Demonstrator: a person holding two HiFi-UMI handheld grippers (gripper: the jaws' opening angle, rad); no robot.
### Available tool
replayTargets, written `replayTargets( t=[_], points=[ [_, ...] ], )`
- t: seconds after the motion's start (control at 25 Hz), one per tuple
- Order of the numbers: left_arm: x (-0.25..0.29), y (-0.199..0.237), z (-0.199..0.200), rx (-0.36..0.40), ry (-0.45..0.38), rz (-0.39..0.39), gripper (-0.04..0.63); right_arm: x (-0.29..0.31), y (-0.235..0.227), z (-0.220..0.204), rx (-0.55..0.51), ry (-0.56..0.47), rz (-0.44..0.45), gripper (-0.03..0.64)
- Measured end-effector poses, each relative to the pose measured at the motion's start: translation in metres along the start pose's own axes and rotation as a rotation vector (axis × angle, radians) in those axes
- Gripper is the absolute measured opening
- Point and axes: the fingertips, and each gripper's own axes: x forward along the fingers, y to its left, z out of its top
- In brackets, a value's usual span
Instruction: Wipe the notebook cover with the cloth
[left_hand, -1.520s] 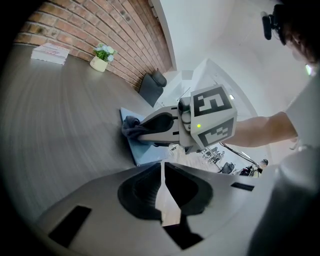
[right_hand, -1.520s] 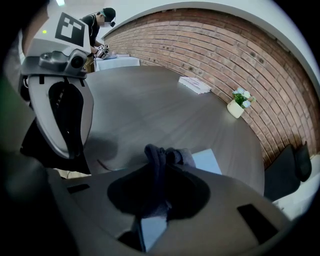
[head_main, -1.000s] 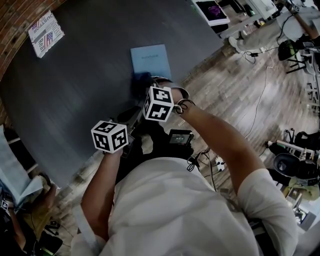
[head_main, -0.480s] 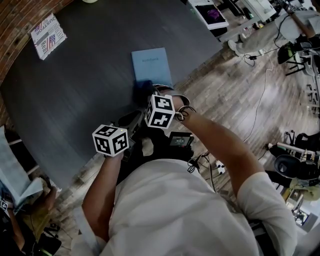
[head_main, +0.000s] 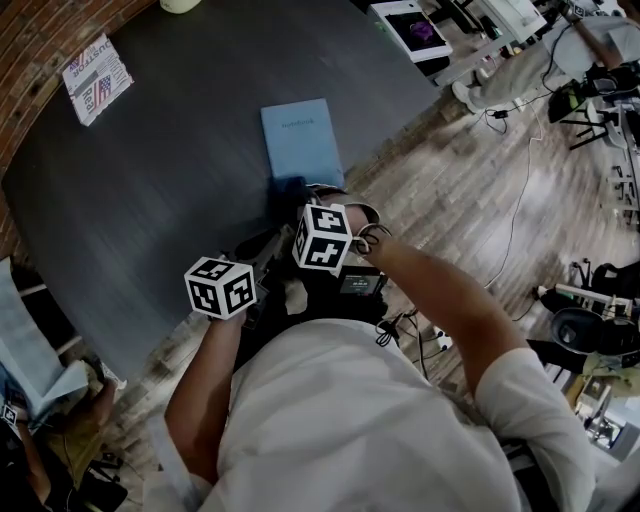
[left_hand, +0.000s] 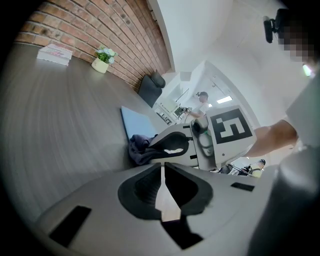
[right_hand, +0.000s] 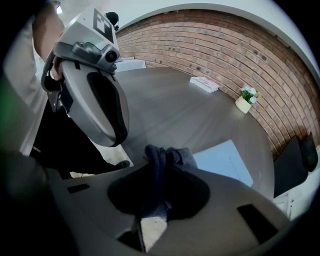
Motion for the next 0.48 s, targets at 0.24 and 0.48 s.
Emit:
replayTargets(
  t=[0.24, 0.48],
  points=[
    [-0.004, 0.001, -0.005, -0.009, -0.002, 0.004, 0.029, -0.008, 0.016, -0.002, 0.016, -0.016, 0.037, 0.083],
    [-0.005, 0.0, -0.005, -0.007, -0.004, 0.0, 0.029, -0.027, 0.028, 0.006, -0.02, -0.049, 0.056, 0.081]
  ],
)
